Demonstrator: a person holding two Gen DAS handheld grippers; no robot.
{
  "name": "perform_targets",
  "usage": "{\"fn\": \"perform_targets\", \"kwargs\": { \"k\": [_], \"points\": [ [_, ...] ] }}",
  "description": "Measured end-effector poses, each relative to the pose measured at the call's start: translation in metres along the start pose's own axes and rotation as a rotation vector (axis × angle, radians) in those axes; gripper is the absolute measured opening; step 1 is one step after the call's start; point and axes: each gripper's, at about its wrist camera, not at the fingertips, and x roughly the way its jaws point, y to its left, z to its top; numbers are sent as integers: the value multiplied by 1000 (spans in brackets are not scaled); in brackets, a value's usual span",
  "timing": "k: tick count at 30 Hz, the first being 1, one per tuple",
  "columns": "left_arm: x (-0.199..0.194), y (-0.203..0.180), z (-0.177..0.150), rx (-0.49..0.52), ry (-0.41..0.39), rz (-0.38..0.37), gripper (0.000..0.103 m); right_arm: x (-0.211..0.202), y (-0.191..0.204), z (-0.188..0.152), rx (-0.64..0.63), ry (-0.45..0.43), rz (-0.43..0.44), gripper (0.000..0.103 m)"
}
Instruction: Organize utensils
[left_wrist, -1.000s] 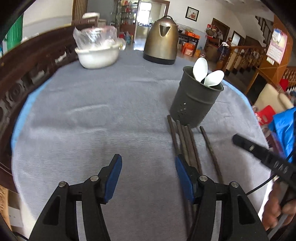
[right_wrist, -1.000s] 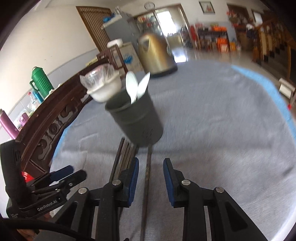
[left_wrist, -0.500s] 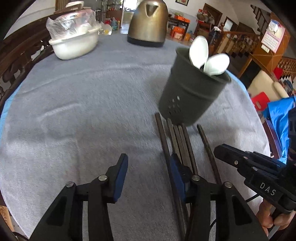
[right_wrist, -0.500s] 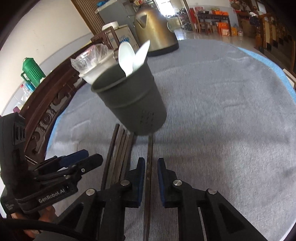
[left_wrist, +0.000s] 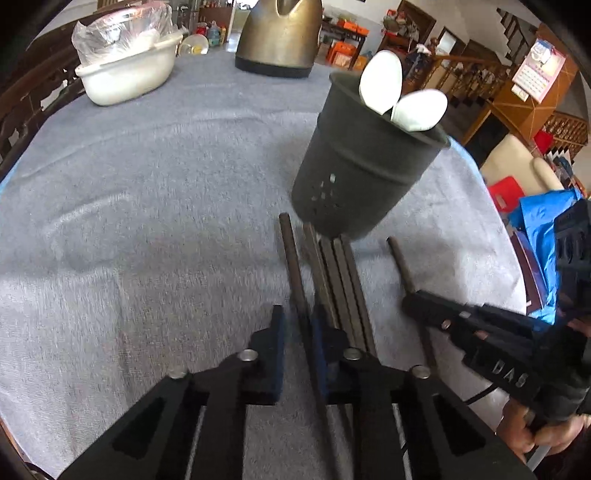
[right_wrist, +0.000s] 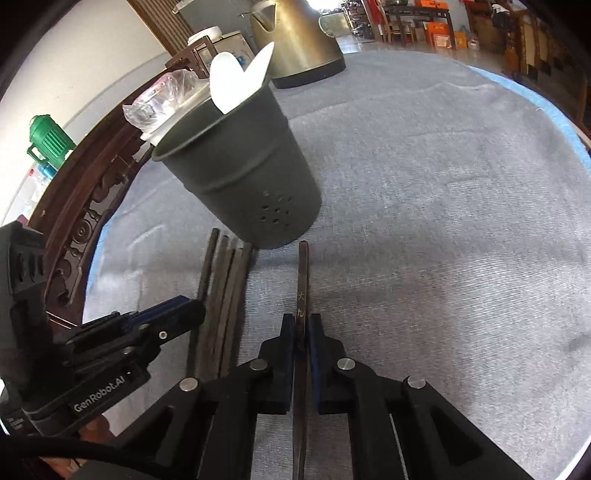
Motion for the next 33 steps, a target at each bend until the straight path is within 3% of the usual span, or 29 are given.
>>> {"fn": "perform_targets", "kwargs": {
  "k": [10, 13, 17, 20, 21, 26, 33],
  "points": [
    [-14, 11, -10, -7, 41, 12, 10, -7, -16, 2, 36, 73, -31, 9],
    [-6, 11, 1, -21, 48, -2, 20, -1, -11, 11, 35, 107, -56, 10],
    [1, 9, 13, -45, 51, -6, 21, 7, -1, 24, -10, 138, -98, 10],
    [2, 5, 15, -30, 51, 11, 18, 10, 3, 28, -25, 124, -110, 10],
    [2, 4, 15, -21, 49, 25, 8, 11, 5, 28, -43, 122, -119, 8],
    [-9, 15, 16, -50, 33, 14, 7, 0, 3, 24, -34, 78, -67, 6],
    [-65, 7, 19, -12, -109, -15, 6, -42, -3, 31, -38, -57, 39, 6]
  ]
}}
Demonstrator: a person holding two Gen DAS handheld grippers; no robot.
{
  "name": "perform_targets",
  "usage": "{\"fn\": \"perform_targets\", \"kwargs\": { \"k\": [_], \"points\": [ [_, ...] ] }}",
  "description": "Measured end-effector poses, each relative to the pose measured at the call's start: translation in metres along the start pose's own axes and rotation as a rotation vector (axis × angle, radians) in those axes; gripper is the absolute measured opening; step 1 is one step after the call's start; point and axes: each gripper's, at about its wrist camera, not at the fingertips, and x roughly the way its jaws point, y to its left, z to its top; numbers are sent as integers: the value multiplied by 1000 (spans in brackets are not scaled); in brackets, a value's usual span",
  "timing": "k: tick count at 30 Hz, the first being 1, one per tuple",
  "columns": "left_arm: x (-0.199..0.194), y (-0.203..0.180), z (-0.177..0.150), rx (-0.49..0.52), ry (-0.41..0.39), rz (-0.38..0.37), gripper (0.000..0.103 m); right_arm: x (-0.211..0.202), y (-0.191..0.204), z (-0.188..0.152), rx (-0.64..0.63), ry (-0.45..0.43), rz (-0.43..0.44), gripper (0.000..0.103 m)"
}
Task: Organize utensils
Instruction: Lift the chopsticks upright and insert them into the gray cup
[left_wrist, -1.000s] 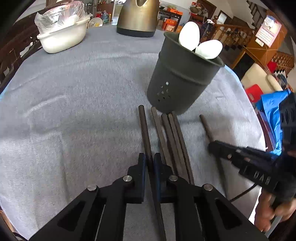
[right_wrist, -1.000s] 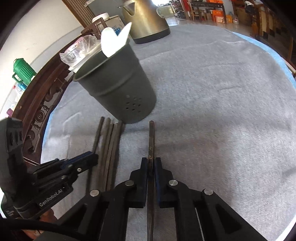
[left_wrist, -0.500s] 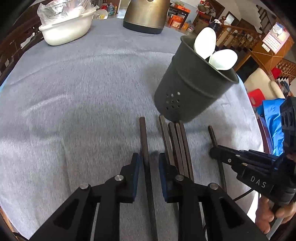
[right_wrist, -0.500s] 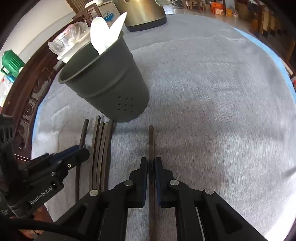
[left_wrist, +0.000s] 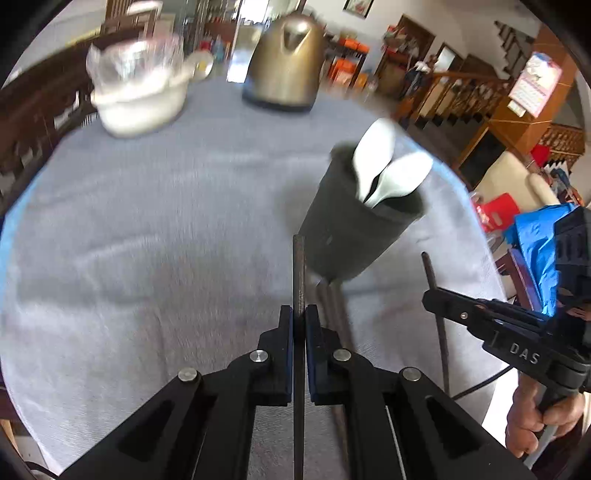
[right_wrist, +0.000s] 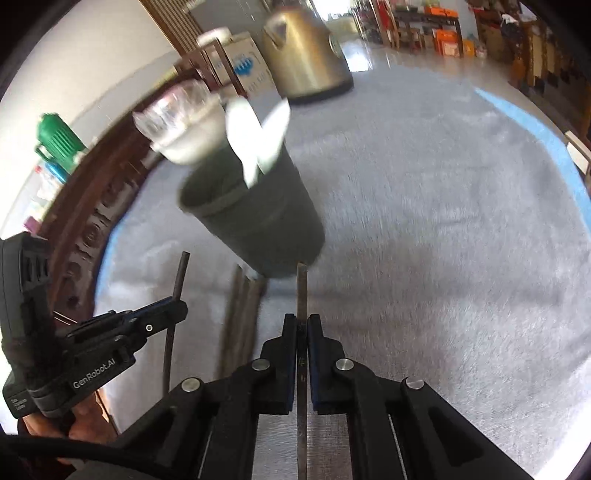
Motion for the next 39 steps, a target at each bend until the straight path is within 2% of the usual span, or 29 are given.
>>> {"fn": "perform_targets", "kwargs": {
  "k": [5, 11, 18, 21, 26, 32, 39],
  "points": [
    [-38, -12, 16, 11, -123, -26, 6, -33, 4, 4, 16, -125, 82, 6],
    [-82, -17, 32, 20, -243, -44, 6, -85, 19, 12, -2, -347, 184, 6],
    [-112, -28, 52, 36, -348, -53, 6, -131, 34, 24, -21, -592, 204, 6],
    [-125, -33, 61, 45, -383, -53, 6, -145, 38, 29, -32, -710, 178, 6],
    [-148, -40, 81, 61, -460, -54, 6, -158, 52, 38, -53, -928, 66, 6],
    [-168, -46, 102, 61, -579, -50, 6, -152, 69, 64, -4, -1061, -8, 6],
    [-153, -43, 116, 11, -685, -44, 6, -130, 93, 89, 18, -1147, -84, 6]
  ]
}}
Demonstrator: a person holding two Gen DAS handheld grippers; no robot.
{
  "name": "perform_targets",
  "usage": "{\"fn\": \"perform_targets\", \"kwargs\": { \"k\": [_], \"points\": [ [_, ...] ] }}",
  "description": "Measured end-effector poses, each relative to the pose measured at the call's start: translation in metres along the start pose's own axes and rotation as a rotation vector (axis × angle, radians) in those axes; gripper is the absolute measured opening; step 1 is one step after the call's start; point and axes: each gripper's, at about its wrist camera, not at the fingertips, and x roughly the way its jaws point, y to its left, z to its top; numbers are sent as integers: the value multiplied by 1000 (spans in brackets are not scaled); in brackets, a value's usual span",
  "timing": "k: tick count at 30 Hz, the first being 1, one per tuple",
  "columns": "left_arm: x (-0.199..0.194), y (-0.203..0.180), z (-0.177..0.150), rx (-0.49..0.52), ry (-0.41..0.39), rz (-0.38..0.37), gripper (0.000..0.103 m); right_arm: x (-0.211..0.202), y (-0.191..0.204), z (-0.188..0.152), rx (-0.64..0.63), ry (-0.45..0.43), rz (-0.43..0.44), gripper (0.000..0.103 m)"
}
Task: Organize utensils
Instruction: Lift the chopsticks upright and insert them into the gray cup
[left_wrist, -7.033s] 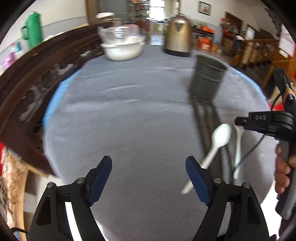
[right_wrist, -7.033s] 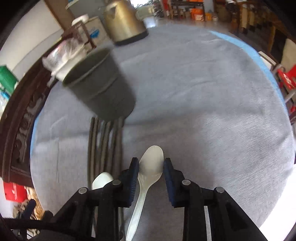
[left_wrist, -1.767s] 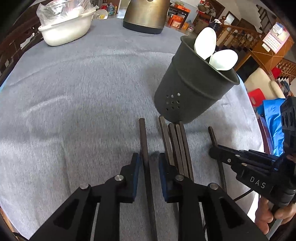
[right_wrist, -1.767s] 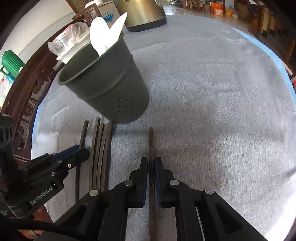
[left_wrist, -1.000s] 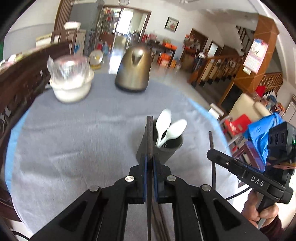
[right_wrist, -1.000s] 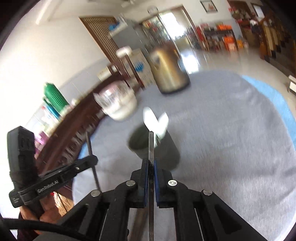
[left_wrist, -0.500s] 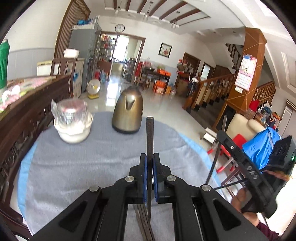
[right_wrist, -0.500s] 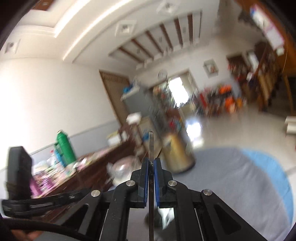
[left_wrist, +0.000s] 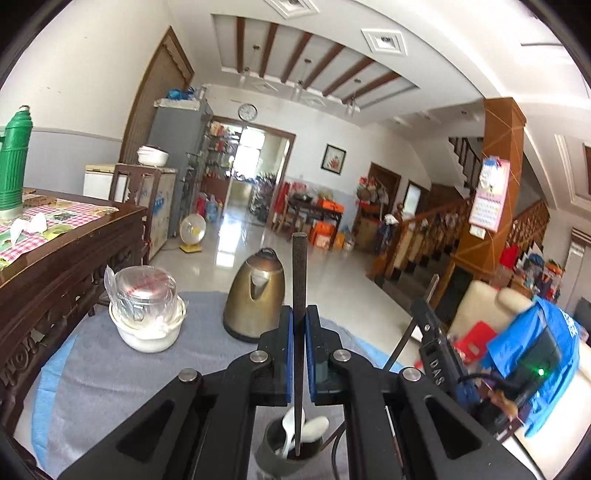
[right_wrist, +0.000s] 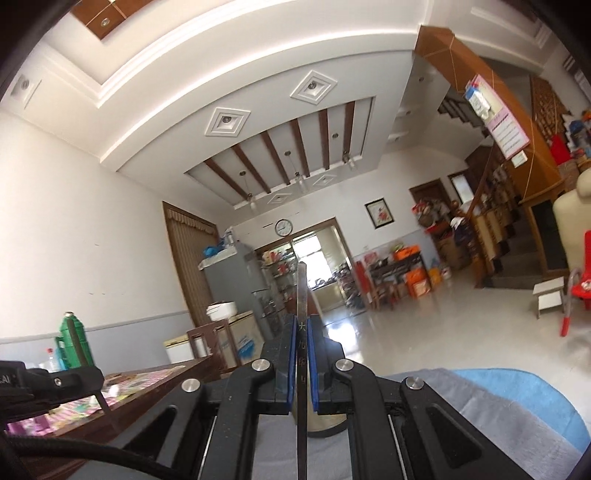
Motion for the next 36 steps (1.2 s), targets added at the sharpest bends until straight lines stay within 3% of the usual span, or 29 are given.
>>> {"fn": "perform_targets", "kwargs": {
  "k": [6, 13, 24, 27, 30, 31, 36],
  "points": [
    [26, 9, -20, -30, -43, 55, 6, 19, 22, -26, -91, 17, -22, 6],
    [50, 17, -51, -46, 48, 79, 6, 22, 17, -49, -123, 97, -11, 6],
    [40, 21, -72, -36, 143, 75, 6, 8, -17, -61, -74, 267, 48, 8],
    [29, 23, -78, -41, 159, 77, 12, 2, -27, -60, -30, 325, 67, 11],
    [16, 27, -84, -40, 152, 85, 37, -8, -40, -58, 31, 374, 94, 29],
    [11, 28, -86, -37, 144, 92, 41, -11, -43, -57, 47, 378, 101, 30],
    [-10, 31, -102, -27, 151, 123, 42, -34, -52, -51, 89, 387, 130, 31]
  ]
}}
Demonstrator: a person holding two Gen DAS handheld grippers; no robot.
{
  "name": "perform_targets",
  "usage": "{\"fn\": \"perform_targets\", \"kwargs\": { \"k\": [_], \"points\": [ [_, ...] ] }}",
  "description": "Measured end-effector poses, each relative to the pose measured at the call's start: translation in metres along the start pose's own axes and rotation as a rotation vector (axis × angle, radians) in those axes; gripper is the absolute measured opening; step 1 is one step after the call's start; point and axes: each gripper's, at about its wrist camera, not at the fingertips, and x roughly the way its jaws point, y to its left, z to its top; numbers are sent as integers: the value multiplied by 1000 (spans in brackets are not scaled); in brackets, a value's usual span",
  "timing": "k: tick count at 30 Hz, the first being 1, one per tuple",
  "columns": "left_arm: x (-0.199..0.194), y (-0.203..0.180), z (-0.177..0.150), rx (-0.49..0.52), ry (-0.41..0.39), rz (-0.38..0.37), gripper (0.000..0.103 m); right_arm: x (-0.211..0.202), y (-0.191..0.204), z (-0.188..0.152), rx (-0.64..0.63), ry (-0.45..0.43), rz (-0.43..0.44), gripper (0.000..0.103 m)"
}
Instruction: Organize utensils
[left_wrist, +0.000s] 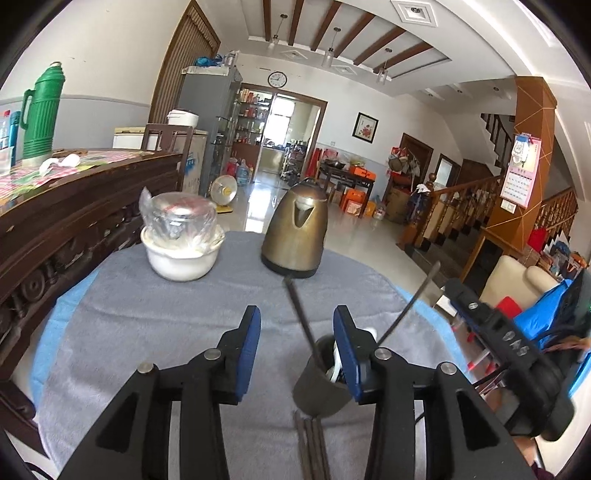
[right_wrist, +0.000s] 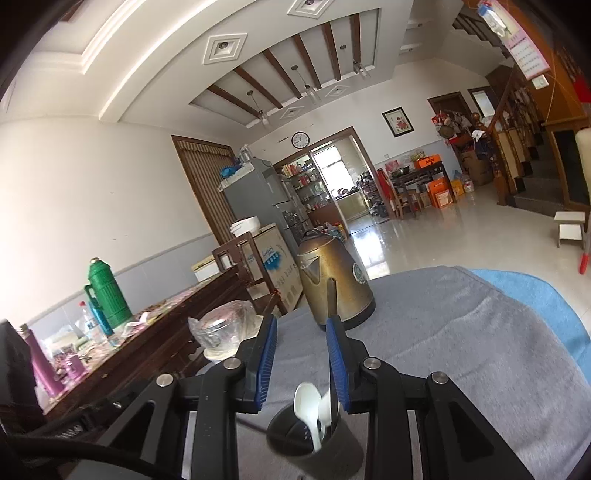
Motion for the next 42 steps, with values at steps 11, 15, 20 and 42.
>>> {"fn": "perform_targets", "kwargs": {
  "k": [11, 15, 20, 42],
  "points": [
    [1, 25, -52, -77, 144, 54, 51, -32, -1, -36, -68, 150, 20, 31],
    [5, 34, -72, -106, 212, 74, 51, -25, -7, -58, -74, 258, 13, 31],
    [12, 40, -98, -112, 305, 69, 51, -8, -20, -92, -45, 417, 12, 30],
    [36, 39, -130, -76, 477, 64, 51, 45, -20, -164, -71, 765, -27, 22]
  ]
}}
